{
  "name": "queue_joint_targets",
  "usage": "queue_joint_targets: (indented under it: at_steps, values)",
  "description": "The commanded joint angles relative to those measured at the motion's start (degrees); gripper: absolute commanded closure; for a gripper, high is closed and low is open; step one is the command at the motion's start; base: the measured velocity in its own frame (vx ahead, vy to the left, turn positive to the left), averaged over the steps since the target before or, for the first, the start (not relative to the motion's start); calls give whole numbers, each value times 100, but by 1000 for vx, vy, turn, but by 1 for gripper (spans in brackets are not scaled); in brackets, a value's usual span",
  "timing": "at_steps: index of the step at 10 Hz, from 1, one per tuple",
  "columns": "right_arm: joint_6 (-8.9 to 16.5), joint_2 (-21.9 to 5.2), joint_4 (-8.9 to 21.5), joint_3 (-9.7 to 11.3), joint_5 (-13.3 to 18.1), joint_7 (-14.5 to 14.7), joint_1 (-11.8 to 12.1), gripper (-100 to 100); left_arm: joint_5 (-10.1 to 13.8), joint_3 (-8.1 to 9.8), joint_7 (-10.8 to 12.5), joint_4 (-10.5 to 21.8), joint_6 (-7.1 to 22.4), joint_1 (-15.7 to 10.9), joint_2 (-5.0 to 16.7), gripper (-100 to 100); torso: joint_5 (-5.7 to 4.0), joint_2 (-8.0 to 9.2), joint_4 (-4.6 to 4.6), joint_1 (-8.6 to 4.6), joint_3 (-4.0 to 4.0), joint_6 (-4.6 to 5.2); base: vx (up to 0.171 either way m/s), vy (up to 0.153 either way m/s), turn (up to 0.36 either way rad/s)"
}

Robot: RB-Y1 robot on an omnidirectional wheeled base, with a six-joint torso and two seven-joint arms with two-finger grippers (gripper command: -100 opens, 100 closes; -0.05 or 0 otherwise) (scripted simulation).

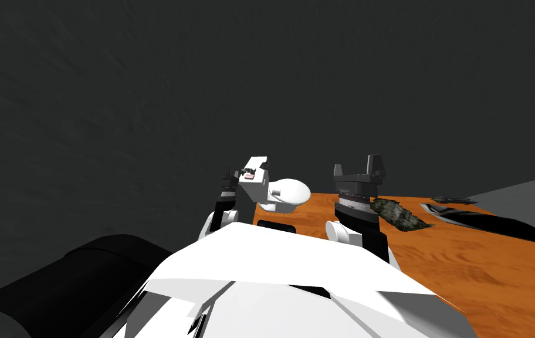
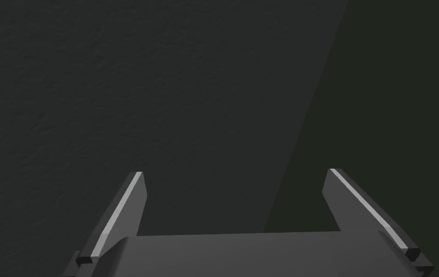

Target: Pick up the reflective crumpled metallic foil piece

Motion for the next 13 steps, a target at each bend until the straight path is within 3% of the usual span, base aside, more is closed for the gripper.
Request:
queue_joint_targets:
  at_steps: [1, 6, 13]
  values:
    - [0, 0, 0, 0, 0, 0, 0, 0, 31, 12, -28, -42, 142, 23, 238, -100, 0, 0, 0, 0, 0, 0, 13, -4, -17]
    - [0, 0, 0, 0, 0, 0, 0, 0, 150, 56, -138, -198, 686, 108, 556, -100, 0, -10, -2, -1, -6, 0, 25, -3, -18]
    - [0, 0, 0, 0, 0, 0, 0, 0, 343, 126, -317, -410, 1571, 235, 770, -100, 0, -10, -2, 0, -6, 0, 27, -2, -18]
